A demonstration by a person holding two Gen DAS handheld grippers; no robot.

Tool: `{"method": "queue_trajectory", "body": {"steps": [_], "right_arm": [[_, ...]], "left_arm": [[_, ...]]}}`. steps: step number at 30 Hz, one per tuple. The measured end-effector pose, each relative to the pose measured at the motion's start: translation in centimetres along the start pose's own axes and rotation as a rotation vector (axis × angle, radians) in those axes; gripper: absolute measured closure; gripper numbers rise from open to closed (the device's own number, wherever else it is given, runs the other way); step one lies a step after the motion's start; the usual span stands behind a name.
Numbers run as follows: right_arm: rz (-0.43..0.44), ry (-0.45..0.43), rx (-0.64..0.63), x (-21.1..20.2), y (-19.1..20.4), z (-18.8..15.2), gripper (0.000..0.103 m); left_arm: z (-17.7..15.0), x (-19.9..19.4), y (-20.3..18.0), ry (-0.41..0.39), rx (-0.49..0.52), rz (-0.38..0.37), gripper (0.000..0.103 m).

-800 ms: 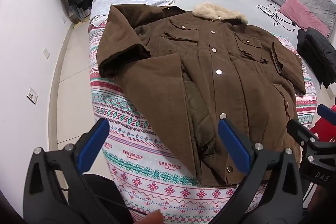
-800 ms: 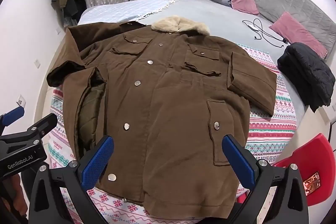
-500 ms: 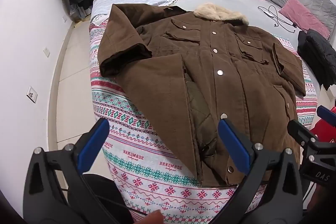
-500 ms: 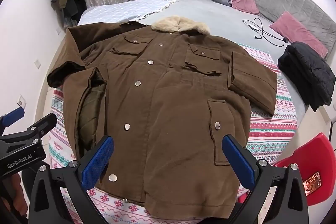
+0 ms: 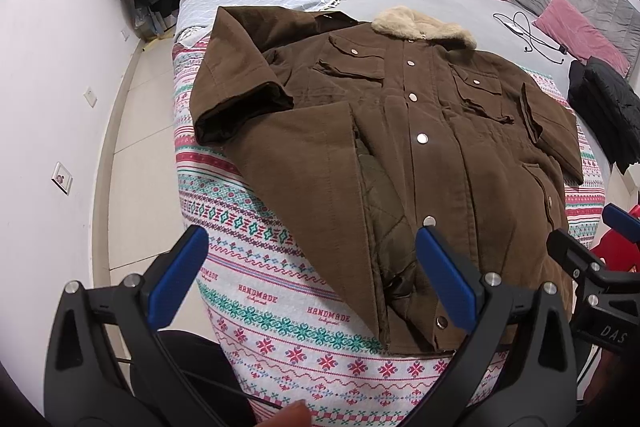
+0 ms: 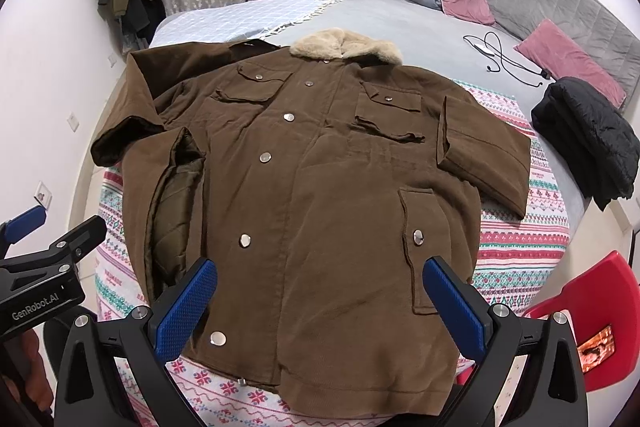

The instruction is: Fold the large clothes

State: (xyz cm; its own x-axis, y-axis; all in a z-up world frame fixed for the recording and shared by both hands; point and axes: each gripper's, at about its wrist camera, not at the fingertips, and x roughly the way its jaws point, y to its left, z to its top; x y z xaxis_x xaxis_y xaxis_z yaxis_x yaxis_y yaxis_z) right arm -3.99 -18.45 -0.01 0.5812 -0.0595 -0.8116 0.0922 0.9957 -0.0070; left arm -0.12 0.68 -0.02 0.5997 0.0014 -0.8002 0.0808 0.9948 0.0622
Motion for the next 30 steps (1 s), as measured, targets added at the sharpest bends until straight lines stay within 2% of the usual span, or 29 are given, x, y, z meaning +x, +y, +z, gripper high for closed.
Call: {"method": "queue_trajectory", "body": {"steps": [30], "right_arm": [[-0.007,0.009,0.005,0.3,-0.49,-0.36,0.0]], "left_arm": [[-0.11,-0.05,0.23,-0.007,-0.004,-0.005,0.0]]}}
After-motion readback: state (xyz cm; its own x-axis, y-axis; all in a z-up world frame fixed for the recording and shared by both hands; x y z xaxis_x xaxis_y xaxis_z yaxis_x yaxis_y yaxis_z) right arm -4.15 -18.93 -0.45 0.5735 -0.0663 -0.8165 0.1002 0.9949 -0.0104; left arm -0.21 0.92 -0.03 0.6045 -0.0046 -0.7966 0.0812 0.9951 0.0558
